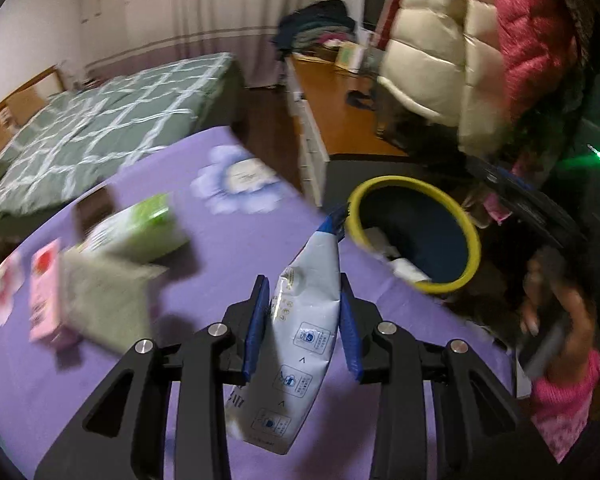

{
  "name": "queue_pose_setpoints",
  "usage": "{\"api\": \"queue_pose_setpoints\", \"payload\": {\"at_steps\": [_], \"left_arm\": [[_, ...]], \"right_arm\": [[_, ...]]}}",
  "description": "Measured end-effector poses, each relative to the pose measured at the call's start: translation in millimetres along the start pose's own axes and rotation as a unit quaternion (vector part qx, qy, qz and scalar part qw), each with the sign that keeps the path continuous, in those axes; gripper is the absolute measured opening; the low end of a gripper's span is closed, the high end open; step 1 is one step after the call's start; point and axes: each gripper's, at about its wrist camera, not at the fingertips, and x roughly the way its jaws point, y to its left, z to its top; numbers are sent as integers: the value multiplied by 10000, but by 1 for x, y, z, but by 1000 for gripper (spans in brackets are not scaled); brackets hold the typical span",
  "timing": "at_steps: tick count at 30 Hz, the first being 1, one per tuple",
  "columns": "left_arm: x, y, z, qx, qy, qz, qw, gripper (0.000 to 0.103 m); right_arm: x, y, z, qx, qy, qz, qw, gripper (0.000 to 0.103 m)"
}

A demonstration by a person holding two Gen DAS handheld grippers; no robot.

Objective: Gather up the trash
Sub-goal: 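Carry the squeeze tube over the yellow bin and release it with the left gripper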

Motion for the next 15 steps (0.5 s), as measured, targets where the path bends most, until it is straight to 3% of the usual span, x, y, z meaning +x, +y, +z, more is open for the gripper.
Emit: {"api": "queue_pose_setpoints", "payload": {"at_steps": [5, 10, 15], "left_arm": [[55, -42, 42, 226, 289, -477, 9982, 34], [109, -95, 70, 477, 478, -723, 9951, 34], [156, -127, 83, 557, 677, -628, 9942, 34]], "right_arm": [[-50, -37, -3, -5, -322, -260, 9991, 70], [-66, -65, -5, 23, -315, -478, 9984, 70], [-69, -81, -6, 124, -289, -540, 9980, 70]]}}
